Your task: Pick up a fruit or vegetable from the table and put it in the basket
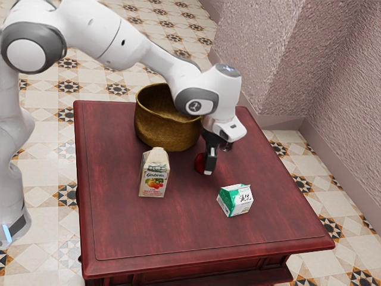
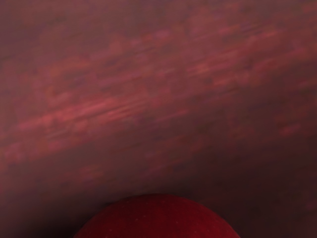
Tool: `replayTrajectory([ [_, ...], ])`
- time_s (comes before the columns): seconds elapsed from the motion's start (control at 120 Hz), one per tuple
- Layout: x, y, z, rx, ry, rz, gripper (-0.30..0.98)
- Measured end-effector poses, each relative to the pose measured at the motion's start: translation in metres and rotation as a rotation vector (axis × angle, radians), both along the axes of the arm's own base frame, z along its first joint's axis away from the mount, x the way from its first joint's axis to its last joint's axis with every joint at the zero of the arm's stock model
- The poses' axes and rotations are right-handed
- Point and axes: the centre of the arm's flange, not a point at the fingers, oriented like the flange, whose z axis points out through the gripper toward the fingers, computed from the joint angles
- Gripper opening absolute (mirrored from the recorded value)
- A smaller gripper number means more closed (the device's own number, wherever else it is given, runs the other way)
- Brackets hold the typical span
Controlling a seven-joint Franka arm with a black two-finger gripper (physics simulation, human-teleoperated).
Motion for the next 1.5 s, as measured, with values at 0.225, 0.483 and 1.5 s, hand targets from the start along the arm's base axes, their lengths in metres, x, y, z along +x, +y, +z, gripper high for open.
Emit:
replayTrajectory([
  [0.225,0.006,0.000,0.010,0.004,-0.030,0.031,0.34],
  [0.483,0.036,0.028,0.178,0.088,-0.193,0.080,0.32],
  [1.5,-0.018,0.180,0.128,0.127,0.153,0.349,0.31],
])
